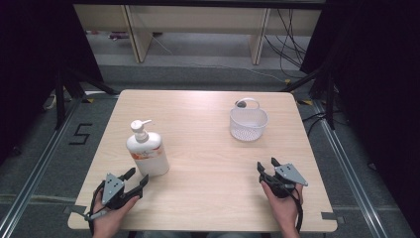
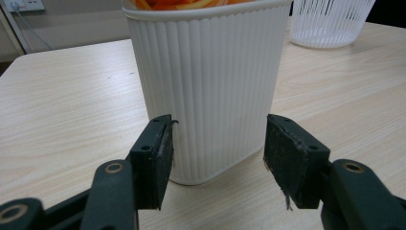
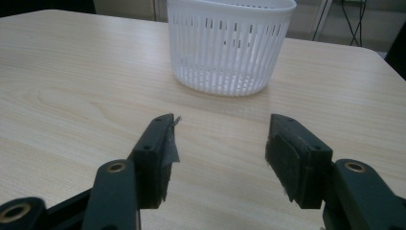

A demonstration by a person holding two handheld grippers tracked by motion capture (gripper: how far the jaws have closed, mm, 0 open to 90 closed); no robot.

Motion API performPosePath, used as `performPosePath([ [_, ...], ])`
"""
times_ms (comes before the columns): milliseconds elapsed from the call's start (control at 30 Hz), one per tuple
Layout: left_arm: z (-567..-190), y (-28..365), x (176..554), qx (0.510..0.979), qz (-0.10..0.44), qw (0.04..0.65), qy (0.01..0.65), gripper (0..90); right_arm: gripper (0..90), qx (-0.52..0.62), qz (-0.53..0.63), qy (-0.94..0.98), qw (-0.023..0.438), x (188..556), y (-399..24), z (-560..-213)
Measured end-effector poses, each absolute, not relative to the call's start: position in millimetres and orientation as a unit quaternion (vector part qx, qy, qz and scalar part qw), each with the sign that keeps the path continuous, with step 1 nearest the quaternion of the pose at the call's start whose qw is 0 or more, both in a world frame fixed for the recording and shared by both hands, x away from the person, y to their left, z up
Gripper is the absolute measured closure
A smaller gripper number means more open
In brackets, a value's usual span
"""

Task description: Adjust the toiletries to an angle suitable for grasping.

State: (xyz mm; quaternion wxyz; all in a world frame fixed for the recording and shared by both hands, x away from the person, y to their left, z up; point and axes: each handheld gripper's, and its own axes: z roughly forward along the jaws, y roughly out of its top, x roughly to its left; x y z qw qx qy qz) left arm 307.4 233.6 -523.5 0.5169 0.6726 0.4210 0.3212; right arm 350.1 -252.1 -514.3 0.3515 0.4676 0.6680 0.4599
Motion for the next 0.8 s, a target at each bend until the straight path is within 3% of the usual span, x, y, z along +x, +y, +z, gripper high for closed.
performPosePath([
  [233, -523.0, 235.7, 304.9, 0.665, 0.309, 0.526, 0.430, 48.8, 44.2, 0.484, 0.460, 0.663, 0.338, 348.2, -250.8, -514.0],
  [300, -521.0, 235.4, 301.8, 0.659, 0.303, 0.540, 0.428, 56.0, 44.3, 0.475, 0.457, 0.669, 0.344, 349.1, -252.6, -513.7],
  [333, -517.3, 233.8, 297.6, 0.659, 0.302, 0.546, 0.421, 64.2, 44.3, 0.477, 0.459, 0.666, 0.345, 349.1, -252.4, -513.9],
  [533, -502.0, 218.5, 292.9, 0.671, 0.293, 0.560, 0.387, 82.0, 44.4, 0.466, 0.461, 0.672, 0.344, 351.2, -252.7, -514.4],
  [800, -487.7, 206.7, 303.0, 0.679, 0.297, 0.555, 0.378, 88.9, 44.4, 0.468, 0.462, 0.670, 0.344, 350.3, -252.1, -514.3],
])
